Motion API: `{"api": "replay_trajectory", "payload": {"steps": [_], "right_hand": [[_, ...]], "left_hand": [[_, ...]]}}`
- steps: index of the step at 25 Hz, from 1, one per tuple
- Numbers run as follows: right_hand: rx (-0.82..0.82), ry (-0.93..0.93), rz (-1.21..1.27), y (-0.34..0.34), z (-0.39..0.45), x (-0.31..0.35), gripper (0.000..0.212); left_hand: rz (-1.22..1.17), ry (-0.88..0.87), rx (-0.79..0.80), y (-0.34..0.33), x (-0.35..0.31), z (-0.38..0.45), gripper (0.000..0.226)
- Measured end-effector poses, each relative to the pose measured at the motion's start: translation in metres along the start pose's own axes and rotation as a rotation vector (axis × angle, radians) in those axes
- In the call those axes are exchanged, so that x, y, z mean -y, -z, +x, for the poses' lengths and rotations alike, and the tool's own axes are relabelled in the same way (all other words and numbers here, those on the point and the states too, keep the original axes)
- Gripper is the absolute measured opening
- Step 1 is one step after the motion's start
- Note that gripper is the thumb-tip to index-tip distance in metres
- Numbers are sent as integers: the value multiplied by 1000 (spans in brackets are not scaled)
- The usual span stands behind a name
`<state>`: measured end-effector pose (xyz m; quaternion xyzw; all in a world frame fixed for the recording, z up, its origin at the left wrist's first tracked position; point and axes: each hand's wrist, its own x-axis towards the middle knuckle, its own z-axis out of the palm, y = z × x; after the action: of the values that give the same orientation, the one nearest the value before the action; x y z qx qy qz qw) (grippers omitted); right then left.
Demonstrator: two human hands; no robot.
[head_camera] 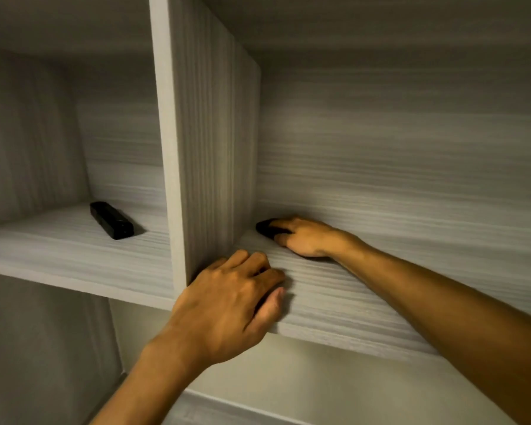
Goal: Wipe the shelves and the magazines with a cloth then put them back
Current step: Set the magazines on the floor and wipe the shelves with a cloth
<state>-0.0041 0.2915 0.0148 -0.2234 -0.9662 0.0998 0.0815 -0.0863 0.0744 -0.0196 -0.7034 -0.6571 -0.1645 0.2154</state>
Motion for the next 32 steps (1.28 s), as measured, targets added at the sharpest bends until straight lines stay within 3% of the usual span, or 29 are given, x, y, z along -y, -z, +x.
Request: {"api": "replay_trajectory", "payload": {"steps": [3,8,14,18,21,23,26,29,32], "right_hand": [[-12,75,11,-11,-14,22,43],[9,151,89,-11,-8,17,42],[-15,-4,-42,-6,53,10,41],[-16,-5,-41,-12,32,29,42],[-27,132,-2,-17,-12,58,34],[-42,150,9,-20,-47,81,22],[-70,216,25,-25,-91,111,24],[-191,265,-147,-39,-109,131,32],[-373,180,-306,-57,-112,143,38]], "left_hand": [[-1,-6,-21,0,1,0,45],[0,-14,-40,-3,1,2,38],[-5,-24,-66,-4,3,3,34],[10,-22,-98,-4,4,2,36],[-51,-76,-234,-6,5,-3,24],[-236,-40,-431,-6,4,-13,18],[-408,64,-683,5,6,-24,20],[-507,98,-753,19,5,-22,25],[-528,123,-766,16,1,-19,24]]}}
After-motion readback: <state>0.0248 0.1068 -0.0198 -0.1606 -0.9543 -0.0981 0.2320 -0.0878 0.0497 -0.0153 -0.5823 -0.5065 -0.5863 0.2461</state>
